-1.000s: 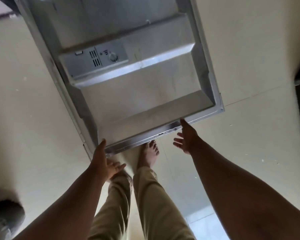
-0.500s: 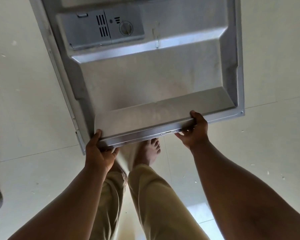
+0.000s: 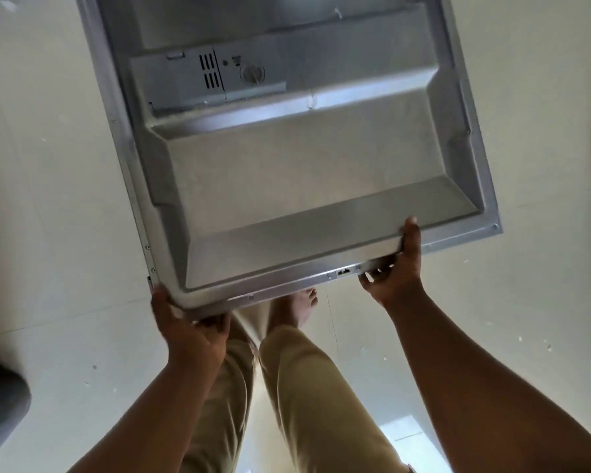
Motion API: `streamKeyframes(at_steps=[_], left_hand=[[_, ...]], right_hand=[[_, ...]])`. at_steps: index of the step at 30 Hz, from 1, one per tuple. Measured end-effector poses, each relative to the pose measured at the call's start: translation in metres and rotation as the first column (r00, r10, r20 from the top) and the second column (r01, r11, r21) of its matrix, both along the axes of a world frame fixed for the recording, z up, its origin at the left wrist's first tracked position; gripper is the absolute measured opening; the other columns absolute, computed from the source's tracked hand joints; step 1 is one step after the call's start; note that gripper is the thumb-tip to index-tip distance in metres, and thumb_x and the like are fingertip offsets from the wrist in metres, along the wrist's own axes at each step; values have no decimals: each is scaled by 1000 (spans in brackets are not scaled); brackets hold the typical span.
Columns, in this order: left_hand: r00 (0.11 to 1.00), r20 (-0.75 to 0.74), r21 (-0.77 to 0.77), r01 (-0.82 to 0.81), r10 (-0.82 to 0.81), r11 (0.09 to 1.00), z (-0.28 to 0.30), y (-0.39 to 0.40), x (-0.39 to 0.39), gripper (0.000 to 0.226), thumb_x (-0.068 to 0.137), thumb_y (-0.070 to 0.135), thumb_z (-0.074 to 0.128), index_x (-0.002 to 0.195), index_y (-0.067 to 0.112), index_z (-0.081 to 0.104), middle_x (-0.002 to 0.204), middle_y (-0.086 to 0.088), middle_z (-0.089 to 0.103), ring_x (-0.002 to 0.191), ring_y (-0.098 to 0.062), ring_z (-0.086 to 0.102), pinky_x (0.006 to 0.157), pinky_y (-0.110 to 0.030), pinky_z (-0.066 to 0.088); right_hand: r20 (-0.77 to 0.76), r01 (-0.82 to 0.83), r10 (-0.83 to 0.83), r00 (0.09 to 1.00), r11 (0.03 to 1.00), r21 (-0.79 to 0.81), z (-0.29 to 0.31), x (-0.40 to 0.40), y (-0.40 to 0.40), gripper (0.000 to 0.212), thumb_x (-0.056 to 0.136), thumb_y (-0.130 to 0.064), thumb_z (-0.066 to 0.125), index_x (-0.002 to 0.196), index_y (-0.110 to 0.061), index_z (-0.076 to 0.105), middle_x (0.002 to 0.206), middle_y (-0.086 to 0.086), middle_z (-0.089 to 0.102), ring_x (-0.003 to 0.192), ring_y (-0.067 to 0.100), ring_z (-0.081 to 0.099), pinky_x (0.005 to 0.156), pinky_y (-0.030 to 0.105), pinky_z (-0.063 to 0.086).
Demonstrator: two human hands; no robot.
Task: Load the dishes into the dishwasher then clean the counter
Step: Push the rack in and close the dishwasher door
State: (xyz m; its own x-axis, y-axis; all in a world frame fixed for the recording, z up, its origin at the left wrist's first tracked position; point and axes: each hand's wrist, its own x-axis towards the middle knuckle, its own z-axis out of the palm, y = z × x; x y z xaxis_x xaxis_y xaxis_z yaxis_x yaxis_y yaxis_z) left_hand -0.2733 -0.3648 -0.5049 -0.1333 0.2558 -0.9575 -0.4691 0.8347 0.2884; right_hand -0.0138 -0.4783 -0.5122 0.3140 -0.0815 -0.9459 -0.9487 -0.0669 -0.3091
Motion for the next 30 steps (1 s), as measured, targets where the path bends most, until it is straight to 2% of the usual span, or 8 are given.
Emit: streamKeyframes(at_steps=[5, 8, 12, 17, 20, 23, 27, 30], left_hand=[[994, -109, -104, -27, 16, 994, 100, 15, 8, 57, 71, 68, 58, 115, 31, 62, 103, -3, 60, 93, -19, 58, 83, -31, 46], [989, -146, -86, 24, -36, 996, 162, 31, 17, 46, 74, 64, 57, 95, 24, 60, 84, -2, 59, 71, -16, 56, 63, -25, 41], [971, -236, 68, 62, -44, 996, 237, 59, 30, 59, 76, 58, 61, 116, 14, 61, 78, -4, 66, 57, -15, 59, 50, -21, 44], [963, -268, 330, 126, -35, 936, 319, 100, 56, 48, 82, 43, 64, 118, 12, 63, 101, -8, 70, 80, -18, 63, 80, -33, 52], [964, -257, 494, 196, -73, 847, 358, 126, 69, 25, 89, 27, 63, 104, 8, 63, 87, -9, 61, 75, -16, 58, 77, -32, 49], [907, -387, 618, 387, -164, 684, 387, 150, 82, 41, 89, 13, 66, 125, 3, 50, 103, -8, 60, 87, -16, 59, 79, -27, 50], [516, -784, 435, 853, -344, 289, 408, 164, 107, 83, 91, 21, 64, 154, 17, 11, 154, -16, 15, 141, -30, 21, 114, -38, 22], [-10, -986, -10, 1000, -167, -4, 398, 173, 113, 100, 88, 46, 57, 153, 7, -9, 154, -33, -14, 145, -45, -9, 117, -48, -6]], right_hand=[[91, 98, -101, 991, 995, 36, 101, 1, 13, 75, 70, -75, 61, 127, -27, 54, 118, 6, 60, 106, 24, 60, 102, 49, 44], [129, 104, -114, 985, 991, 82, 165, 7, 29, 69, 67, -76, 64, 111, -23, 60, 101, 3, 61, 92, 21, 60, 95, 43, 48], [225, 65, -103, 969, 984, 167, 246, 17, 59, 47, 78, -63, 67, 98, -20, 61, 86, 1, 58, 78, 18, 59, 76, 37, 53], [421, -70, -32, 906, 972, 225, 324, 32, 96, 25, 93, -37, 62, 99, -13, 64, 104, 7, 66, 94, 22, 65, 77, 37, 56], [547, -246, 127, 828, 958, 150, 359, 47, 120, 11, 97, -17, 60, 96, -8, 66, 104, 12, 68, 85, 22, 68, 70, 27, 60], [647, -401, 337, 684, 914, -52, 384, 67, 147, 21, 92, -29, 67, 93, -8, 68, 89, 4, 70, 78, 21, 71, 84, 34, 57], [667, -451, 646, 372, 753, -479, 419, 87, 186, 46, 88, -57, 59, 95, -12, 70, 91, 7, 72, 92, 31, 67, 82, 38, 51], [608, -431, 748, 266, 656, -619, 440, 98, 207, 58, 93, -57, 51, 121, -9, 63, 118, 12, 67, 110, 34, 60, 77, 33, 38]])
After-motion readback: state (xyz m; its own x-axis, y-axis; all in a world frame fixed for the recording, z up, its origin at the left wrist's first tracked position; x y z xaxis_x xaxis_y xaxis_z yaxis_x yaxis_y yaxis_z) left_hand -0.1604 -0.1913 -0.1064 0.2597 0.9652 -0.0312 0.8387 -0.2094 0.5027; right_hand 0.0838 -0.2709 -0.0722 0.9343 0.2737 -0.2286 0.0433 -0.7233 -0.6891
